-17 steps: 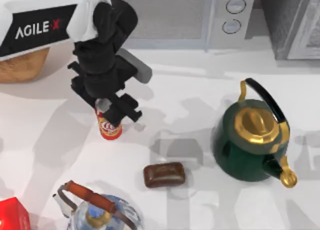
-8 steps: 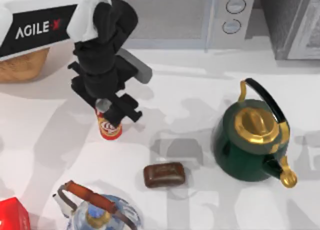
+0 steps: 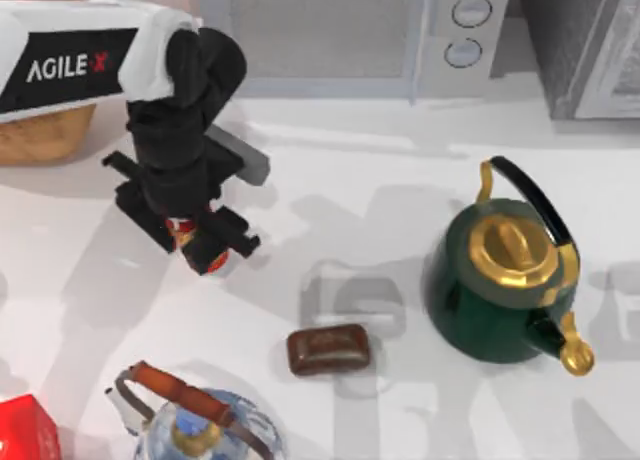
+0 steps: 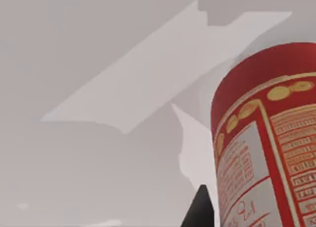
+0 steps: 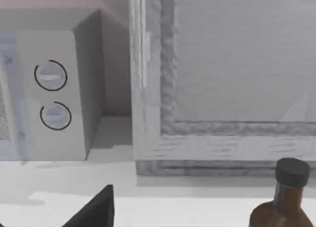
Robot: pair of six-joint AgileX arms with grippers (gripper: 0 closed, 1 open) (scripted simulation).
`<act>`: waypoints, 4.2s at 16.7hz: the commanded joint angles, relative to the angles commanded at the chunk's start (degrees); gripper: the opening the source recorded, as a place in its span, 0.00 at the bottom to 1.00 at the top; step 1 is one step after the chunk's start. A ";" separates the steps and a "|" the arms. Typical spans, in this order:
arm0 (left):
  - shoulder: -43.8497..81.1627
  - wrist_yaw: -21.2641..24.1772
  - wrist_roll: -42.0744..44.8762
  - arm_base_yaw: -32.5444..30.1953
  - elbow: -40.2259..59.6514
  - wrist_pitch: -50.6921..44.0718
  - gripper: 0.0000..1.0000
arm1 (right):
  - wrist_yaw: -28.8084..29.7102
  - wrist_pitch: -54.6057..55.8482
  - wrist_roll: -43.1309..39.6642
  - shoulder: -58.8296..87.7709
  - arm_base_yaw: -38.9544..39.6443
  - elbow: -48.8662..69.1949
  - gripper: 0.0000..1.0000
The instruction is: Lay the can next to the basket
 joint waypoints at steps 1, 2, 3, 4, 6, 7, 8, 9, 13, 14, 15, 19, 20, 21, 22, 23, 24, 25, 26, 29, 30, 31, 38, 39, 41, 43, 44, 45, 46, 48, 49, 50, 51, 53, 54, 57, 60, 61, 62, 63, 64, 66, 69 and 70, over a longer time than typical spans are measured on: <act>0.80 -0.32 -2.24 2.10 -2.26 0.37 0.00 | 0.00 0.00 0.00 0.00 0.00 0.00 1.00; 1.38 -0.30 -4.52 4.05 -4.89 0.54 0.00 | 0.00 0.00 0.00 0.00 0.00 0.00 1.00; 1.73 -0.03 -6.60 5.64 -7.44 0.45 0.00 | 0.00 0.00 0.00 0.00 0.00 0.00 1.00; 1.62 0.38 -8.39 6.97 -9.55 0.17 0.00 | 0.00 0.00 0.00 0.00 0.00 0.00 1.00; -0.37 1.35 -10.89 9.90 -12.00 -0.43 0.00 | 0.00 0.00 0.00 0.00 0.00 0.00 1.00; -2.19 1.78 -11.77 12.04 -12.38 -0.61 0.00 | 0.00 0.00 0.00 0.00 0.00 0.00 1.00; -4.49 2.11 -12.49 14.73 -12.17 -0.91 0.00 | 0.00 0.00 0.00 0.00 0.00 0.00 1.00; -6.93 2.34 -12.90 17.68 -11.58 -1.27 0.00 | 0.00 0.00 0.00 0.00 0.00 0.00 1.00; -13.52 1.94 -12.16 24.97 -8.03 -0.87 0.00 | 0.00 0.00 0.00 0.00 0.00 0.00 1.00; -13.83 1.81 -12.05 25.30 -7.70 -0.60 0.00 | 0.00 0.00 0.00 0.00 0.00 0.00 1.00; -13.83 1.81 -12.05 25.30 -7.70 -0.60 0.00 | 0.00 0.00 0.00 0.00 0.00 0.00 1.00; -14.31 1.87 -11.64 25.15 -7.96 -1.16 0.00 | 0.00 0.00 0.00 0.00 0.00 0.00 1.00; -14.58 1.94 -11.22 25.24 -8.23 -1.79 0.00 | 0.00 0.00 0.00 0.00 0.00 0.00 1.00; -14.83 2.00 -10.76 25.33 -8.58 -2.53 0.00 | 0.00 0.00 0.00 0.00 0.00 0.00 1.00; -14.98 2.03 -10.31 25.42 -8.97 -3.28 0.00 | 0.00 0.00 0.00 0.00 0.00 0.00 1.00; -15.02 2.02 -9.92 25.49 -9.38 -3.94 0.00 | 0.00 0.00 0.00 0.00 0.00 0.00 1.00; -14.94 1.97 -9.63 25.53 -9.78 -4.44 0.00 | 0.00 0.00 0.00 0.00 0.00 0.00 1.00; -14.77 1.88 -9.49 25.54 -10.11 -4.71 0.00 | 0.00 0.00 0.00 0.00 0.00 0.00 1.00; -14.55 1.76 -9.53 25.55 -10.31 -4.68 0.00 | 0.00 0.00 0.00 0.00 0.00 0.00 1.00; -13.96 1.52 -10.52 25.53 -9.94 -2.55 0.00 | 0.00 0.00 0.00 0.00 0.00 0.00 1.00; -13.78 1.57 -11.00 25.48 -9.61 -1.42 0.00 | 0.00 0.00 0.00 0.00 0.00 0.00 1.00; -13.60 1.66 -11.45 25.41 -9.27 -0.31 0.00 | 0.00 0.00 0.00 0.00 0.00 0.00 1.00; -13.32 1.81 -12.02 25.32 -8.89 1.10 0.08 | 0.00 0.00 0.00 0.00 0.00 0.00 1.00; -13.32 1.81 -12.02 25.32 -8.89 1.10 0.15 | 0.00 0.00 0.00 0.00 0.00 0.00 1.00; -13.32 1.81 -12.02 25.32 -8.89 1.10 0.30 | 0.00 0.00 0.00 0.00 0.00 0.00 1.00; -13.32 1.81 -12.02 25.32 -8.89 1.10 0.45 | 0.00 0.00 0.00 0.00 0.00 0.00 1.00; -13.32 1.81 -12.02 25.32 -8.89 1.10 0.53 | 0.00 0.00 0.00 0.00 0.00 0.00 1.00; -13.32 1.81 -12.02 25.32 -8.89 1.10 0.60 | 0.00 0.00 0.00 0.00 0.00 0.00 1.00; -13.32 1.81 -12.02 25.32 -8.89 1.10 0.68 | 0.00 0.00 0.00 0.00 0.00 0.00 1.00; -13.32 1.81 -12.02 25.32 -8.89 1.10 0.83 | 0.00 0.00 0.00 0.00 0.00 0.00 1.00; -13.32 1.81 -12.02 25.32 -8.89 1.10 0.90 | 0.00 0.00 0.00 0.00 0.00 0.00 1.00; -13.32 1.81 -12.02 25.32 -8.89 1.10 0.98 | 0.00 0.00 0.00 0.00 0.00 0.00 1.00; -13.32 1.81 -12.02 25.32 -8.89 1.10 1.00 | 0.00 0.00 0.00 0.00 0.00 0.00 1.00; -13.32 1.81 -12.02 25.32 -8.89 1.10 1.00 | 0.00 0.00 0.00 0.00 0.00 0.00 1.00; -13.32 1.81 -12.02 25.32 -8.89 1.10 1.00 | 0.00 0.00 0.00 0.00 0.00 0.00 1.00; -13.32 1.81 -12.02 25.32 -8.89 1.10 1.00 | 0.00 0.00 0.00 0.00 0.00 0.00 1.00; -13.38 1.82 -11.98 25.32 -8.89 0.94 1.00 | 0.00 0.00 0.00 0.00 0.00 0.00 1.00; -13.45 1.85 -11.83 25.32 -8.84 0.25 1.00 | 0.00 0.00 0.00 0.00 0.00 0.00 1.00; -13.54 1.91 -11.61 25.33 -8.74 -0.86 1.00 | 0.00 0.00 0.00 0.00 0.00 0.00 1.00; -13.61 1.95 -11.37 25.34 -8.62 -2.19 1.00 | 0.00 0.00 0.00 0.00 0.00 0.00 1.00; -13.65 1.96 -11.14 25.34 -8.50 -3.63 1.00 | 0.00 0.00 0.00 0.00 0.00 0.00 1.00; -13.69 1.86 -10.88 25.28 -8.11 -6.50 1.00 | 0.00 0.00 0.00 0.00 0.00 0.00 1.00; -14.28 1.60 -11.20 25.28 -6.39 -9.01 1.00 | 0.00 0.00 0.00 0.00 0.00 0.00 1.00; -14.64 1.57 -11.45 25.31 -5.38 -9.04 1.00 | 0.00 0.00 0.00 0.00 0.00 0.00 1.00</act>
